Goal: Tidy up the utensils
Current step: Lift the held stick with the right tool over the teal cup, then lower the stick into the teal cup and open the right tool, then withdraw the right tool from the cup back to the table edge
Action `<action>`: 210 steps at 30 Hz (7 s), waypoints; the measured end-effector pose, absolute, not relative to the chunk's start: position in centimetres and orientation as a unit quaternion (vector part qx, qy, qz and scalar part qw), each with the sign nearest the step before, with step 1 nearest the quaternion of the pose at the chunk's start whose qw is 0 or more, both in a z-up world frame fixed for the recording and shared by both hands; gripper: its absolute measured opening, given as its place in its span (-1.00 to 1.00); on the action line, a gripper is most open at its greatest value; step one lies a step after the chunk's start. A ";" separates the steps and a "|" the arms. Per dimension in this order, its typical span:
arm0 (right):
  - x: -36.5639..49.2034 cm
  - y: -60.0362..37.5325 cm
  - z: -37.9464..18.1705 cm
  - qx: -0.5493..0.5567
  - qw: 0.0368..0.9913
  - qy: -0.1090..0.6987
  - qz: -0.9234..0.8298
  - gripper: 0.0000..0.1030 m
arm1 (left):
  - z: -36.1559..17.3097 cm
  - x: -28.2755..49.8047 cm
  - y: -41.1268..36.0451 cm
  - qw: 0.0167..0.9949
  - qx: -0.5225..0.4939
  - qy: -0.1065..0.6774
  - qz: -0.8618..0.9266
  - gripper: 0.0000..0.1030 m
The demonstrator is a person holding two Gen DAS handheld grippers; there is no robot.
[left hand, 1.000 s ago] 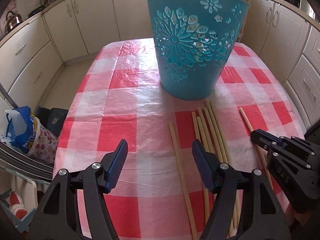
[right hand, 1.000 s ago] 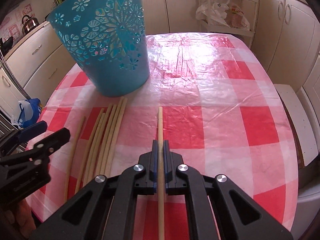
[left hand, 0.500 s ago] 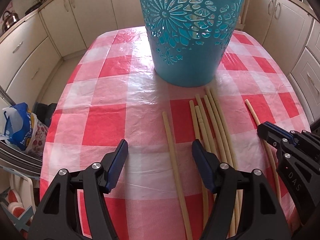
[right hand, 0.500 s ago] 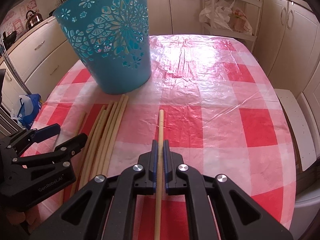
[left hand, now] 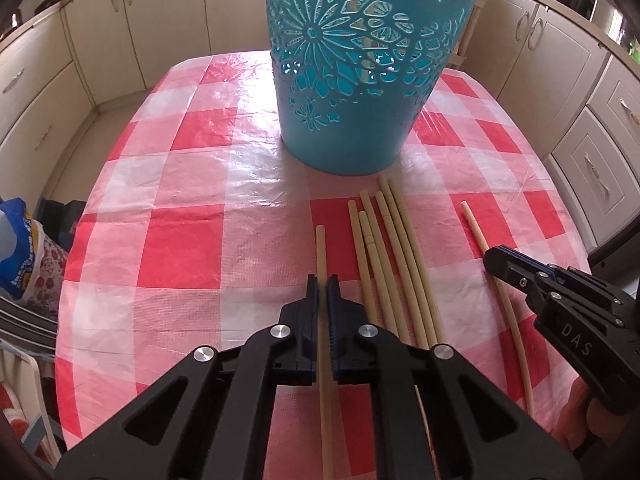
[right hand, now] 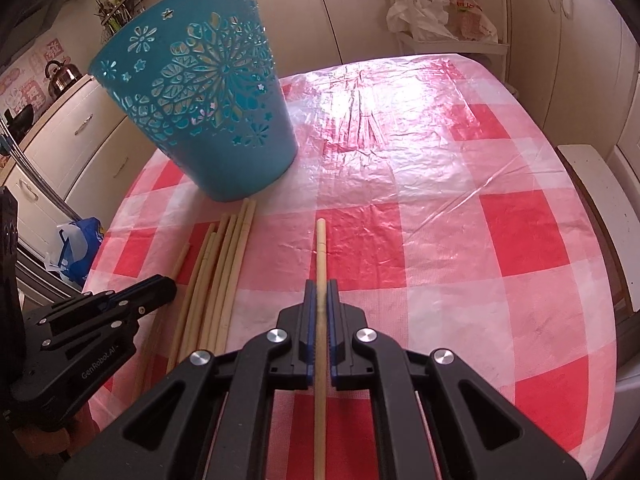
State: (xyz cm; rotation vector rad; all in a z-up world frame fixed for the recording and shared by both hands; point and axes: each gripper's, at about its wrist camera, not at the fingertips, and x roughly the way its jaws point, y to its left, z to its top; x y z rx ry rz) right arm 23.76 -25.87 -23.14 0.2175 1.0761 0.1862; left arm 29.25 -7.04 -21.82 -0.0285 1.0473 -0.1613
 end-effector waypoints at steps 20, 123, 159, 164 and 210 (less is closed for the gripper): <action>22.6 -26.5 -20.4 0.159 0.870 0.453 0.113 -0.88 | -15.7 26.4 -5.9 0.913 -0.036 0.394 -0.102 -0.91; 28.9 -23.7 -2.6 0.214 0.958 0.123 0.144 -0.88 | -4.9 28.0 1.0 0.964 -0.146 0.224 0.009 0.47; 10.9 -23.4 -6.2 0.102 0.940 0.315 0.086 0.37 | -3.1 17.9 -0.8 0.960 -0.033 0.274 0.037 0.85; 6.3 -23.9 -4.4 0.105 0.943 0.305 0.081 0.47 | -1.2 12.6 -0.6 0.962 -0.033 0.267 0.042 0.85; 3.0 -22.9 -2.3 0.102 0.945 0.295 0.095 0.43 | 0.9 8.0 -0.7 0.963 -0.028 0.267 0.016 0.85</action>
